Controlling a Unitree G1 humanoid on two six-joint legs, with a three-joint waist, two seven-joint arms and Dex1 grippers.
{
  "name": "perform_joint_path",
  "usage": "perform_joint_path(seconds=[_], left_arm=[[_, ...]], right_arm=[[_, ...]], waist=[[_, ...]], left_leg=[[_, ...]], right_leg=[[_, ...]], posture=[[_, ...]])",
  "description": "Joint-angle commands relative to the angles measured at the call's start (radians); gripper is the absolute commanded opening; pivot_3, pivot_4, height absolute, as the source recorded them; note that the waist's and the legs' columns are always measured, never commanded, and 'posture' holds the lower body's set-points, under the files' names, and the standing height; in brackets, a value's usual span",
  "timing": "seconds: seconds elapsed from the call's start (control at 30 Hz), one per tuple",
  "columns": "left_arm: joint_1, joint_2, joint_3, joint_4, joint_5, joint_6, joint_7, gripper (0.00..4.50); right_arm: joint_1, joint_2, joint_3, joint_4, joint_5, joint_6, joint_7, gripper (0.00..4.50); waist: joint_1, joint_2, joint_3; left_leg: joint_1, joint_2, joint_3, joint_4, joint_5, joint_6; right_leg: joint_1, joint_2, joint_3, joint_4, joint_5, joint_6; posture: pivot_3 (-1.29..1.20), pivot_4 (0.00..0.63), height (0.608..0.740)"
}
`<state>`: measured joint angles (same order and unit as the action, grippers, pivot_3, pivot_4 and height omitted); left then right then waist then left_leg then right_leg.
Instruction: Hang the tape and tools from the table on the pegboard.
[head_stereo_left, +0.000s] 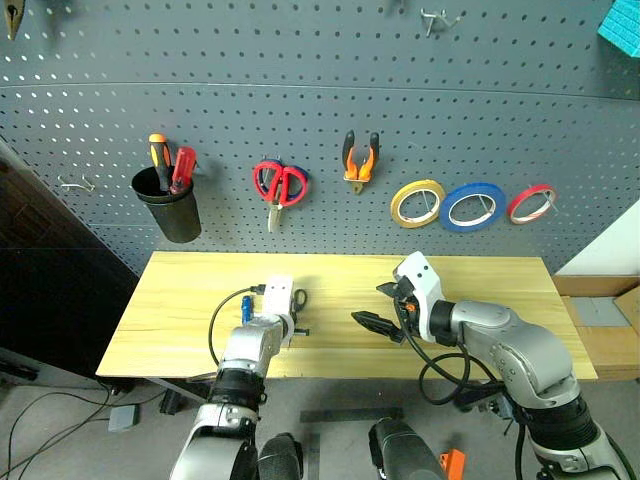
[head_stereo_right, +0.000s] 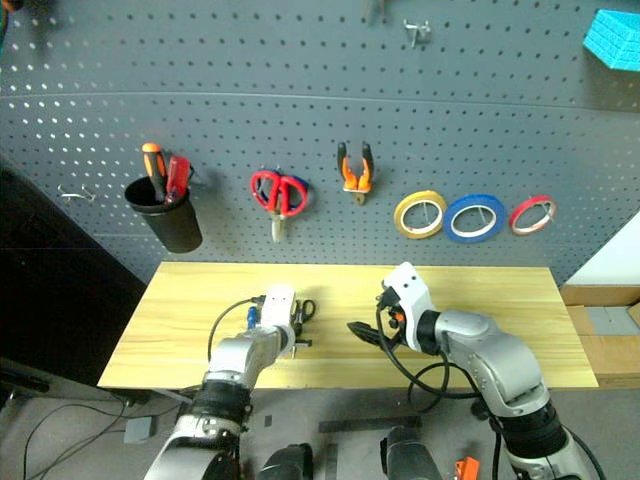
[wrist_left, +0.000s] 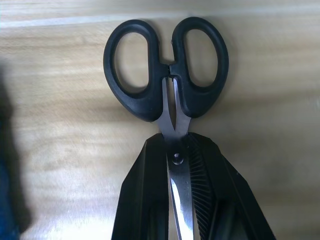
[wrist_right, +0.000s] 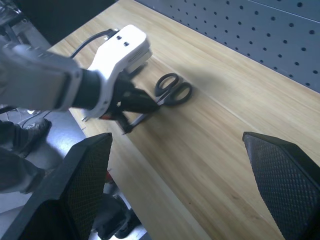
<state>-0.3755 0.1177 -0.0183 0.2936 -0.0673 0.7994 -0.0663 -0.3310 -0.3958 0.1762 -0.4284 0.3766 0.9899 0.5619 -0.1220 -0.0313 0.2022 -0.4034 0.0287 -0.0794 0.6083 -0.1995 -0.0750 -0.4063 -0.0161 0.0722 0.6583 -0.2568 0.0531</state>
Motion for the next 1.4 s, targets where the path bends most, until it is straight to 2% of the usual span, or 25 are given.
perform_joint_path(seconds=[0.03,0.17,0.3,0.43,0.67,0.93,1.4], left_arm=[[0.094,0.070,-0.060,-0.243,0.033,-0.092,-0.067,0.31],[0.226,0.162,-0.054,-0.453,0.057,-0.210,-0.098,0.31],[0.344,0.309,-0.027,-0.623,0.155,-0.522,-0.116,0.31],[0.389,0.373,0.021,-0.719,0.208,-0.693,-0.099,0.31],[0.301,0.363,0.083,-0.728,0.211,-0.726,-0.099,0.31],[0.149,0.342,0.033,-0.592,0.197,-0.726,-0.166,0.31],[0.030,0.300,0.023,-0.418,0.198,-0.730,-0.183,0.31]], right_arm=[[-0.003,-0.024,-0.012,-0.061,-0.003,-0.047,-0.001,4.50],[0.012,-0.047,-0.003,-0.089,-0.025,-0.111,-0.005,4.50],[0.020,-0.019,-0.020,-0.116,-0.057,-0.230,-0.036,4.50],[0.003,0.017,-0.049,-0.117,-0.057,-0.286,-0.067,4.50],[-0.037,0.039,-0.065,-0.077,-0.072,-0.335,-0.097,4.50],[-0.083,0.064,-0.059,-0.044,-0.076,-0.353,-0.111,4.50],[-0.110,0.082,-0.048,-0.037,-0.074,-0.352,-0.109,4.50]], waist=[[-0.003,-0.001,0.001],[-0.007,-0.001,0.001],[-0.011,-0.001,0.002],[-0.008,-0.001,0.002],[0.009,-0.001,0.002],[0.009,-0.001,0.002],[0.008,-0.001,0.002]], left_leg=[[-0.001,0.000,0.000,0.000,0.000,0.000],[-0.003,0.001,0.000,0.000,0.000,0.000],[-0.003,0.001,0.000,0.000,0.000,0.000],[-0.003,0.001,0.001,0.000,0.000,0.000],[-0.004,0.000,0.001,0.000,0.000,0.000],[-0.004,0.000,0.001,0.000,0.000,0.000],[-0.004,0.000,0.001,0.000,0.000,0.000]], right_leg=[[-0.001,0.000,0.000,0.000,0.000,0.000],[-0.003,0.000,0.000,0.000,0.000,0.000],[-0.003,0.000,0.000,-0.001,0.000,-0.001],[-0.003,-0.001,0.000,-0.001,-0.002,-0.003],[-0.003,-0.002,0.000,-0.002,-0.001,-0.002],[-0.003,-0.001,0.000,-0.002,0.000,-0.001],[-0.003,-0.001,0.000,-0.001,0.000,0.000]], posture=[[-0.17,0.173,0.740],[-0.16,0.178,0.740],[-0.16,0.180,0.740],[-0.15,0.178,0.740],[-0.14,0.175,0.740],[-0.14,0.178,0.740],[-0.15,0.183,0.740]])
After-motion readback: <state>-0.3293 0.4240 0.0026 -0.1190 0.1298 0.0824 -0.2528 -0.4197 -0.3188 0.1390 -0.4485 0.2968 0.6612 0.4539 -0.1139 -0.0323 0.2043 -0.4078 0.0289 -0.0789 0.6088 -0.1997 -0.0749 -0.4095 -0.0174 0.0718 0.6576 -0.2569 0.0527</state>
